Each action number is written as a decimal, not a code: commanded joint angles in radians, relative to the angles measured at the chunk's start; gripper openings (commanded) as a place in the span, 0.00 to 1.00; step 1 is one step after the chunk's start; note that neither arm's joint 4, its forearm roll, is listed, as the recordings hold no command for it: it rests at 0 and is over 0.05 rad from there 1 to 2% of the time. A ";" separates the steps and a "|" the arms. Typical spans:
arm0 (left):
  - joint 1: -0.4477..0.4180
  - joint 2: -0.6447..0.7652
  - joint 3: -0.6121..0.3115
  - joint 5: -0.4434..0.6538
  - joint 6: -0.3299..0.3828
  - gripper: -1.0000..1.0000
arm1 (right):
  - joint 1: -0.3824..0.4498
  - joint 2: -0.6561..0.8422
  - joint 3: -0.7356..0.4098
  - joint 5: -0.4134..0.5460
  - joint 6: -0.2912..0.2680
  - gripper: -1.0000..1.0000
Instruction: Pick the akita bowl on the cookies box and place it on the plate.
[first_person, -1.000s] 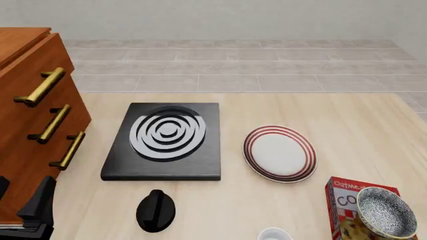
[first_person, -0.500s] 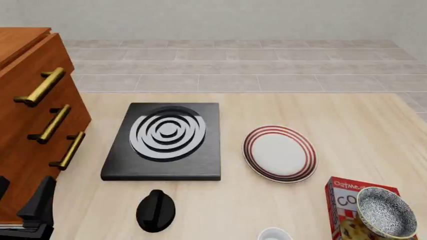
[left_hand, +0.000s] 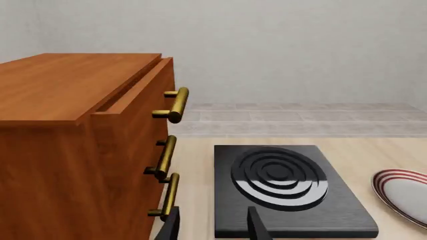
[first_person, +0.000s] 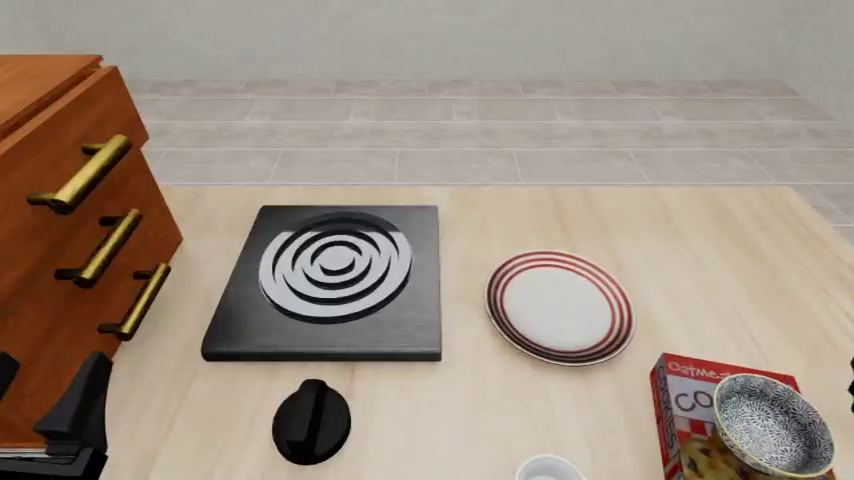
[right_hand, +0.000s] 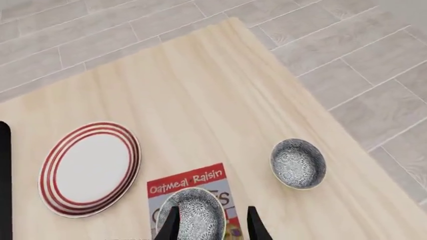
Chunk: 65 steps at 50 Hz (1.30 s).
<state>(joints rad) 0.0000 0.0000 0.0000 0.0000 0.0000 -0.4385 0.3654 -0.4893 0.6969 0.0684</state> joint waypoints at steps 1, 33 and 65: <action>0.000 0.000 0.000 0.000 0.000 1.00 | -0.014 0.003 0.090 -0.057 0.024 1.00; 0.000 0.000 0.000 0.000 0.000 1.00 | -0.029 0.084 0.259 -0.236 0.062 1.00; 0.000 0.000 0.000 0.000 0.000 1.00 | -0.030 0.243 0.345 -0.418 0.056 1.00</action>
<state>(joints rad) 0.0000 0.0000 0.0000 0.0000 0.0000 -0.4686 0.5635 -0.1691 0.3338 0.1248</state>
